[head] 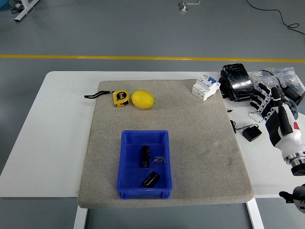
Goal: Pick up the battery,place it into the box
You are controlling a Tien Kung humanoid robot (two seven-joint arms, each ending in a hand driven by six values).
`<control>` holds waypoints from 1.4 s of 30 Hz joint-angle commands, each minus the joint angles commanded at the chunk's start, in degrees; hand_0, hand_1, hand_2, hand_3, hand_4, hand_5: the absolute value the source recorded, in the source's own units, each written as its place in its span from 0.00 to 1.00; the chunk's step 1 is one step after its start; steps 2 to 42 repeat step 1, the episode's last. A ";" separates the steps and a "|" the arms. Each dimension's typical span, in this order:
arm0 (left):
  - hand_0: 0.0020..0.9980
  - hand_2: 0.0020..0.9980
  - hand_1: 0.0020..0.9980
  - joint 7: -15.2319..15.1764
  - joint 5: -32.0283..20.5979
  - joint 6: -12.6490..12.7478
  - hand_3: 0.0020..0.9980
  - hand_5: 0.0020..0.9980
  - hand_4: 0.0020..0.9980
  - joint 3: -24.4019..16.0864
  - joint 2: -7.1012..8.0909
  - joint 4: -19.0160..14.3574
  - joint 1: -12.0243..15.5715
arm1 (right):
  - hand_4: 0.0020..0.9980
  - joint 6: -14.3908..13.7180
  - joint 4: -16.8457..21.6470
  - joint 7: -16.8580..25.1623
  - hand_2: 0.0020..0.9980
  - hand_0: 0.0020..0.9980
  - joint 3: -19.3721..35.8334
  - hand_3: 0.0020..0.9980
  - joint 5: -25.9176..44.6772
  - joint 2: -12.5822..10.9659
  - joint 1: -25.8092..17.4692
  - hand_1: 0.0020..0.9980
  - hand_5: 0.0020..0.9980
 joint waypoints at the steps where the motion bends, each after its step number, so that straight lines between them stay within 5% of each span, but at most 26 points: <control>1: 0.75 0.77 0.76 -0.05 0.49 0.00 0.67 0.65 0.71 -0.58 0.06 0.08 -0.08 | 1.00 0.03 -0.02 -0.06 0.86 0.90 -0.16 0.90 -0.11 0.00 0.07 0.85 0.98; 42: 0.75 0.77 0.76 -0.05 0.49 0.00 0.67 0.65 0.71 -0.58 0.06 0.08 -0.08 | 1.00 0.03 -0.02 -0.06 0.86 0.90 -0.16 0.90 -0.11 0.00 0.07 0.85 0.98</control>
